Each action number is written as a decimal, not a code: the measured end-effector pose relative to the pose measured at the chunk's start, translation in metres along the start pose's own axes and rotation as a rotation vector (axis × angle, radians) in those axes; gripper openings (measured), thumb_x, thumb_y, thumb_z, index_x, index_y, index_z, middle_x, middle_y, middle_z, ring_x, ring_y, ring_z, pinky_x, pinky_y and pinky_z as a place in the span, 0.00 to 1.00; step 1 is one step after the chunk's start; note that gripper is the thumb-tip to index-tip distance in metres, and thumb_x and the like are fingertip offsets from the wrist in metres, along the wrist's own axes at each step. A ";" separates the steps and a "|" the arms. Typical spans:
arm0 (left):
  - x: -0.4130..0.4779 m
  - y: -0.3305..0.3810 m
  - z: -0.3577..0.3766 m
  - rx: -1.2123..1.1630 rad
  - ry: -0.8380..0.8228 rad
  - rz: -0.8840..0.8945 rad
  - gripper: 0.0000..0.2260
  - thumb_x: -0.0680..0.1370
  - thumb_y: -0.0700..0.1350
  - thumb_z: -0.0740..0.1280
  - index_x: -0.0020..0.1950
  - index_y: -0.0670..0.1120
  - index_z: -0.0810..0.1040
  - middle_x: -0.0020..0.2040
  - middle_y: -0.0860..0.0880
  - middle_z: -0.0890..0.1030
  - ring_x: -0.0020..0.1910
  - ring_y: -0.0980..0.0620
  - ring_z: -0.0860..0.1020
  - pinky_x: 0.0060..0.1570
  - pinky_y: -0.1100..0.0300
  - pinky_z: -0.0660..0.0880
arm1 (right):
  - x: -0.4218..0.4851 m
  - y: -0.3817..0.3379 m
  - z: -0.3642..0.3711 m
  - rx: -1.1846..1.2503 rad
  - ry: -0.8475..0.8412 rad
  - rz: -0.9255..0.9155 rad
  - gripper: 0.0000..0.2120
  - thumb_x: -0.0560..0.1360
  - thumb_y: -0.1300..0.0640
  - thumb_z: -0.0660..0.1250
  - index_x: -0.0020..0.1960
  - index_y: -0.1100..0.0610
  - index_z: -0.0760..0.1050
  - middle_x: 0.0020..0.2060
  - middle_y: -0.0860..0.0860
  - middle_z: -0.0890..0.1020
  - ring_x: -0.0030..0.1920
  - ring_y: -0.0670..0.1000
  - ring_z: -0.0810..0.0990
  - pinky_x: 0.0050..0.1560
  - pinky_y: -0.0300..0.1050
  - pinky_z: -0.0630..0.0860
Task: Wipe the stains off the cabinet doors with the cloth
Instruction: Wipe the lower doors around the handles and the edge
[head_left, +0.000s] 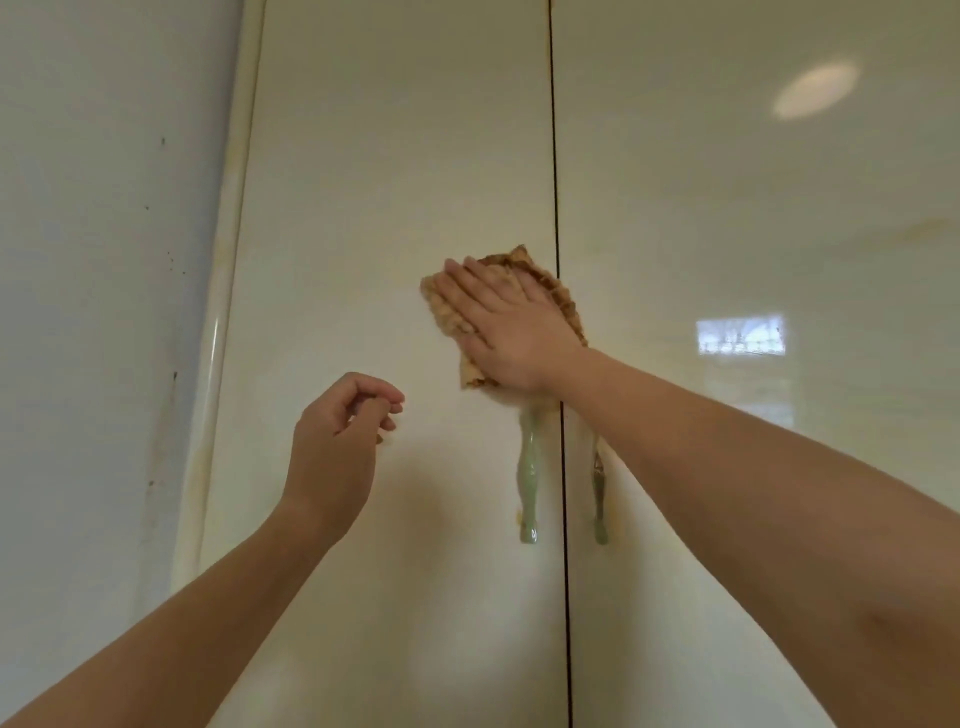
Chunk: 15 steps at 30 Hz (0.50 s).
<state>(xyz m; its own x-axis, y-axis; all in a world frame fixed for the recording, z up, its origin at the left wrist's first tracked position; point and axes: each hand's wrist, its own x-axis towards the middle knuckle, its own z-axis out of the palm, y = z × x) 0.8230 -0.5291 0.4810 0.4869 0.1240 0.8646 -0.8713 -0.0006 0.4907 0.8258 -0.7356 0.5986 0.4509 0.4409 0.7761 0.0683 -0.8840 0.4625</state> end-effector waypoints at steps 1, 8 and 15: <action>-0.001 0.000 0.006 -0.017 -0.004 -0.006 0.12 0.80 0.35 0.61 0.44 0.45 0.81 0.42 0.49 0.83 0.39 0.55 0.77 0.39 0.67 0.74 | -0.009 0.007 -0.001 0.027 0.047 0.070 0.28 0.86 0.46 0.45 0.84 0.47 0.41 0.84 0.45 0.44 0.83 0.45 0.41 0.81 0.56 0.39; -0.010 0.005 0.048 -0.121 -0.047 -0.012 0.09 0.74 0.41 0.60 0.43 0.47 0.81 0.39 0.54 0.82 0.39 0.55 0.77 0.39 0.65 0.74 | -0.047 -0.030 0.017 0.378 0.162 0.344 0.37 0.80 0.61 0.54 0.84 0.52 0.41 0.84 0.46 0.43 0.82 0.45 0.39 0.79 0.52 0.33; -0.015 -0.002 0.044 -0.102 0.005 -0.037 0.10 0.77 0.36 0.61 0.43 0.44 0.81 0.39 0.51 0.82 0.39 0.52 0.77 0.40 0.58 0.74 | -0.076 -0.044 0.021 0.897 0.349 0.392 0.34 0.81 0.67 0.52 0.84 0.52 0.49 0.83 0.44 0.50 0.80 0.37 0.48 0.81 0.43 0.44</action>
<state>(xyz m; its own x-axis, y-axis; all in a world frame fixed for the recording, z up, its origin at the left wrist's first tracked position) 0.8203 -0.5744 0.4712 0.5186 0.1275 0.8454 -0.8547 0.1052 0.5084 0.8068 -0.7334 0.5100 0.3115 -0.0079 0.9502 0.6742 -0.7028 -0.2269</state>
